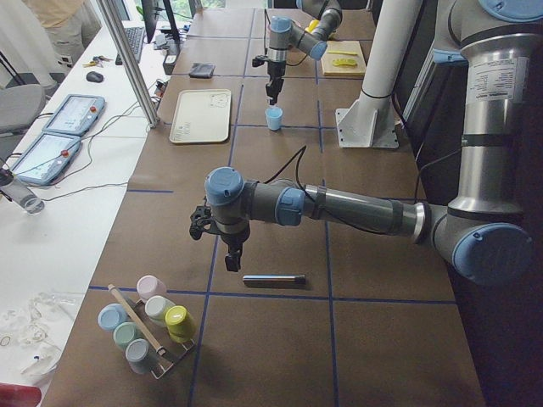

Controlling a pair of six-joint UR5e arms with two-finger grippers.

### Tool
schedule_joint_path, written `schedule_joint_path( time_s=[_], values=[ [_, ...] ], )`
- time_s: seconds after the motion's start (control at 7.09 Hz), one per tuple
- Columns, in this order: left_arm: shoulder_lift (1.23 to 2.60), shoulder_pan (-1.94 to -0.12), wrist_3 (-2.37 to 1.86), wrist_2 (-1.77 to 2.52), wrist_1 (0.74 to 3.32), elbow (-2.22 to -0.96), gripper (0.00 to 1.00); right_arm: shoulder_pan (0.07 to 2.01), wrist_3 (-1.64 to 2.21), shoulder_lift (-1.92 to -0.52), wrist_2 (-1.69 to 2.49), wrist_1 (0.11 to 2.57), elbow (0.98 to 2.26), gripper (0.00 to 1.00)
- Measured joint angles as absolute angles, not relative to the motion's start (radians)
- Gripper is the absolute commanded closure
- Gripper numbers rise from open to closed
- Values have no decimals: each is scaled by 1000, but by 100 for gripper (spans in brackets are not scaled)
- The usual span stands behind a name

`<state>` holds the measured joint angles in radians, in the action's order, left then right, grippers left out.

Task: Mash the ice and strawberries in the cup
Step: 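Carry the ice cube over the blue cup and release it, then move the right gripper back to the pink bowl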

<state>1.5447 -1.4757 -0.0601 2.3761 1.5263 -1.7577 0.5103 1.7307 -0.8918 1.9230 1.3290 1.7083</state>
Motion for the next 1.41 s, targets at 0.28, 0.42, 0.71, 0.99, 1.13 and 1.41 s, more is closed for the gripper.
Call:
schedule_joint_path(
  time_s=[0.28,0.42,0.71,0.99,1.13,1.41],
  values=[
    [1545,-1476,-61,2376,1526,-1759,0,505,1728,-891,1916,1329,1704,41],
    [1545,-1476,-61,2376,1526,-1760,0,504,1728,-892,1915,1330,1702,37],
    [1545,-1476,-61,2376,1526,-1762,0,510,1723,-893,1919,1332,1705,24],
    [1545,-1476,-61,2376,1526,-1761,0,595,1706,-961,2008,1336,1758,1],
    [1545,-1476,-62,2375,1526,-1761,0,679,1652,-1056,2090,1336,1820,0],
    [1545,-1476,-63,2376,1526,-1761,0,874,1343,-1320,2258,1332,1931,0]
  ],
)
